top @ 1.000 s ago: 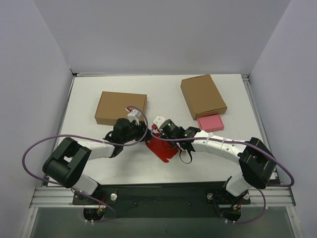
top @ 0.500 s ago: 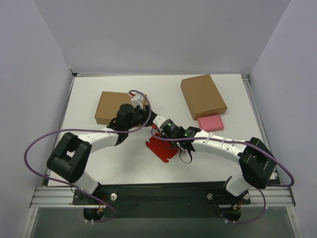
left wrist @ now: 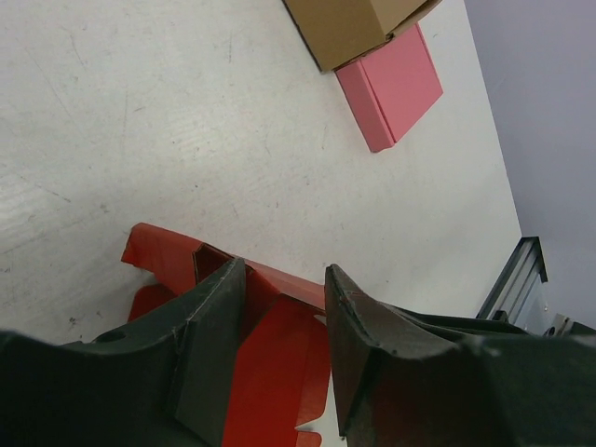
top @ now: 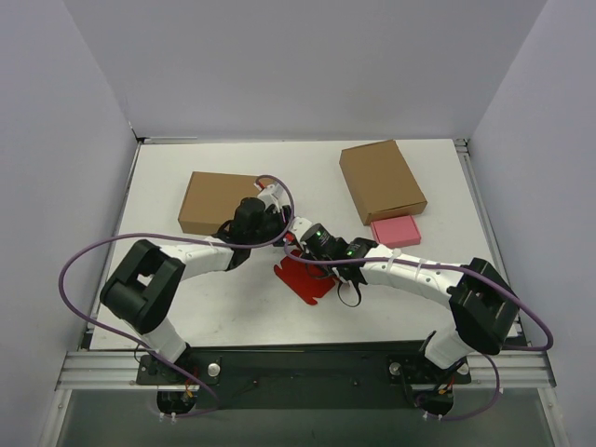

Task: Fold the paper box
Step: Fold the paper box at the center of the board.

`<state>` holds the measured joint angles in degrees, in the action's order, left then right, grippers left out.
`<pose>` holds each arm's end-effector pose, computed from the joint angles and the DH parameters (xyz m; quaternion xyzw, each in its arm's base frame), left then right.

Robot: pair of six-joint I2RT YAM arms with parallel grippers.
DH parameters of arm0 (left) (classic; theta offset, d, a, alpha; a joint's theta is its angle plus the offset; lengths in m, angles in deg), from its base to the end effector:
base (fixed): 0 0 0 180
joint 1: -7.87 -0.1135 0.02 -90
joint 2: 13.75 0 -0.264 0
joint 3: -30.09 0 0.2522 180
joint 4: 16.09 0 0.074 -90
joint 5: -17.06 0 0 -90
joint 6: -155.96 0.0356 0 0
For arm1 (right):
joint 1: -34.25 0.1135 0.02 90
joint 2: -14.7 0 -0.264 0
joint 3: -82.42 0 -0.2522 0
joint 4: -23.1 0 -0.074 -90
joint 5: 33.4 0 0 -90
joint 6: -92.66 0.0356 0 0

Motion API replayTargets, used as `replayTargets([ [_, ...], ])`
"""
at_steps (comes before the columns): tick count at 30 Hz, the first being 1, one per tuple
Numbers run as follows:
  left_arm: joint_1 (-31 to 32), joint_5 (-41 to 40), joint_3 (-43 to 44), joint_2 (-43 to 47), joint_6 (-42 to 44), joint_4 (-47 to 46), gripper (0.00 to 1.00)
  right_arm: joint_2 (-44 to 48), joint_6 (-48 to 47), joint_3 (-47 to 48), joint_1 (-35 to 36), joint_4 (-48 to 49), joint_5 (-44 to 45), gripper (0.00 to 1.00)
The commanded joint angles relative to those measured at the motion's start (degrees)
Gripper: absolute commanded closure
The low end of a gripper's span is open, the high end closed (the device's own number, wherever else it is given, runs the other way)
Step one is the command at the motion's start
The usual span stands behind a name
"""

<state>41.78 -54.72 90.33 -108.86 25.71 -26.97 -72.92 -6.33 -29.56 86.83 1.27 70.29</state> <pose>0.2834 -0.2039 0.1884 0.0403 0.8315 -0.4302 0.3490 0.2060 0.2554 0.2208 -0.4211 0.8026 0.0507 0.4195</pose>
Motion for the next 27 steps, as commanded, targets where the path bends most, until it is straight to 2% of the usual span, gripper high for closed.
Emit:
replayTargets([
  [1,0.72,-2.47,2.92,0.01,0.79,3.45,0.51,-1.77,1.35,-1.79,-0.46,-5.37,-2.88,1.00],
  [9,1.60,-6.70,3.18,1.59,2.11,8.91,0.51,-1.60,1.44,-2.14,-0.63,-5.28,-2.62,1.00],
  [19,1.60,-5.12,2.83,-0.43,-1.50,5.48,0.55,-1.42,1.79,-2.32,-0.63,-5.11,-2.27,1.00],
  [21,1.51,-4.86,2.22,-0.51,-1.76,5.40,0.57,-1.16,2.14,-2.23,-0.72,-5.11,-2.09,0.94],
  [24,1.33,-4.51,1.16,-0.51,-1.59,4.52,0.58,-0.11,3.10,-1.97,-1.24,-5.37,-3.58,0.81],
  [27,1.25,-3.90,0.98,-1.21,-0.80,3.82,0.60,1.12,4.42,-1.00,-2.39,-6.33,-5.86,0.73],
])
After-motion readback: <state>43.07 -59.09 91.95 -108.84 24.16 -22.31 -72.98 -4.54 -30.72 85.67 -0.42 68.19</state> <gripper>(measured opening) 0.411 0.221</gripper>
